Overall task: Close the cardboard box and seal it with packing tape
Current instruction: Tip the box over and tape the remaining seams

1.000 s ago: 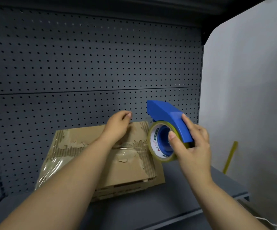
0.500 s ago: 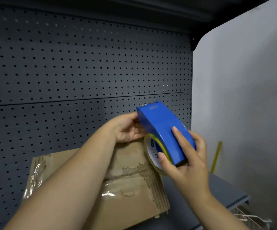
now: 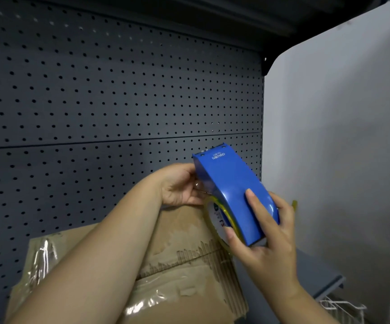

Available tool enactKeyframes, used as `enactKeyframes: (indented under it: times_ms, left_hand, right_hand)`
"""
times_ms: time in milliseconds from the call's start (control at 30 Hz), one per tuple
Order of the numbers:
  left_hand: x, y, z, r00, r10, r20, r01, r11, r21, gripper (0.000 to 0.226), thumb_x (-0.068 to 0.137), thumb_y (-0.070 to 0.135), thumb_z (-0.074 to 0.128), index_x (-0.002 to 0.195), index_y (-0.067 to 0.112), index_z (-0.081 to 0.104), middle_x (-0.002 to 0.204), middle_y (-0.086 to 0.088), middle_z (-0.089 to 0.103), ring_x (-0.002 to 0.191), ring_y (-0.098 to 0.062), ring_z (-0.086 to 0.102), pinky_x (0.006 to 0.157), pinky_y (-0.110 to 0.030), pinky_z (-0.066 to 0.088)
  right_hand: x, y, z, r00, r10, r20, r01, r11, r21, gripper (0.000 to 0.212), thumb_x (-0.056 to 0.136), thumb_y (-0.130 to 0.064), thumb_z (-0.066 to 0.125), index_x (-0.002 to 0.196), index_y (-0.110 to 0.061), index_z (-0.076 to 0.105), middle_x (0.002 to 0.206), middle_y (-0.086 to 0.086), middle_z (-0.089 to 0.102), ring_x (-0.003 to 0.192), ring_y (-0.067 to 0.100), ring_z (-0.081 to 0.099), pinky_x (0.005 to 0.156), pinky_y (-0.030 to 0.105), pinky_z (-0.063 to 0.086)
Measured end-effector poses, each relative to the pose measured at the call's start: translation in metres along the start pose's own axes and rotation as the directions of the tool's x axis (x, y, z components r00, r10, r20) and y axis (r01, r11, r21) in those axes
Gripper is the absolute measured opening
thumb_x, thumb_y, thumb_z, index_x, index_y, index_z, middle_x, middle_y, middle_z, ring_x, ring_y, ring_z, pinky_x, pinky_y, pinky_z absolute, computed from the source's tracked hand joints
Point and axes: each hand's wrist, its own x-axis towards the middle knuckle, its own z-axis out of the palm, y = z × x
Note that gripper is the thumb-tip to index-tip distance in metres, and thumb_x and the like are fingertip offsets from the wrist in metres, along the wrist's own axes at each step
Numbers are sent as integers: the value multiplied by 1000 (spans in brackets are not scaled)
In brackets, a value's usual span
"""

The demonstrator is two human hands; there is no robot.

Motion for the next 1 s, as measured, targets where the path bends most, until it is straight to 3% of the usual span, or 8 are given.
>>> enactKeyframes:
  times_ms: [100,200,433,600,800,933,1000]
  left_hand:
    - [1,2,-7,999,-4,33,5,998,-55,33,96,32,38,93,9,61,67,-6,68,60,-14,68,63,-28,58]
    - [2,5,-13,1000,5,30,-1,991,-134,32,95,32,42,94,7,61,76,-13,71,68,-20,71,61,-28,59]
    - [7,1,-8,999,30,30,-26,992,-126,21,93,6,39,88,10,59,67,-2,68,58,-8,65,55,-18,52]
    - [8,2,-10,998,62,13,-59,986,-158,31,90,-7,32,89,9,59,77,-4,67,71,-12,61,61,-19,50]
    - [8,1,-10,995,99,-5,-99,982,-162,33,88,-13,31,93,6,57,95,-10,60,89,-18,54,91,-28,38]
    - [12,1,-14,994,101,-46,-107,983,-150,30,88,-13,38,94,8,60,95,-8,62,90,-16,54,88,-25,42]
    - [14,2,-14,985,137,-108,-144,988,-60,27,86,-10,45,93,9,62,90,-5,65,86,-15,55,84,-24,43]
  right_hand:
    - [4,0,2,1000,8,-21,-9,1000,-28,58,70,-34,64,124,-19,47,116,-8,31,115,-9,34,99,11,31]
    - [8,2,4,998,44,-54,-46,998,-42,58,71,-35,63,125,-20,46,115,-9,30,115,-12,33,98,8,29]
    - [7,4,9,999,16,-33,-18,999,-43,59,71,-34,63,125,-19,46,116,-1,34,116,-10,32,99,11,31]
    - [7,2,10,1000,-13,-22,12,999,-41,59,71,-34,64,124,-17,46,117,-2,33,116,-9,32,99,11,30]
    - [9,1,8,999,-33,-7,33,999,-40,58,71,-33,65,124,-17,47,118,5,36,118,-7,32,101,14,30]
    - [8,2,6,999,-38,22,39,998,-43,59,71,-33,65,124,-17,47,118,5,37,117,-7,33,101,15,31]
    - [8,1,6,998,-54,35,55,997,-44,57,71,-33,65,123,-17,48,117,6,38,116,-6,35,99,15,32]
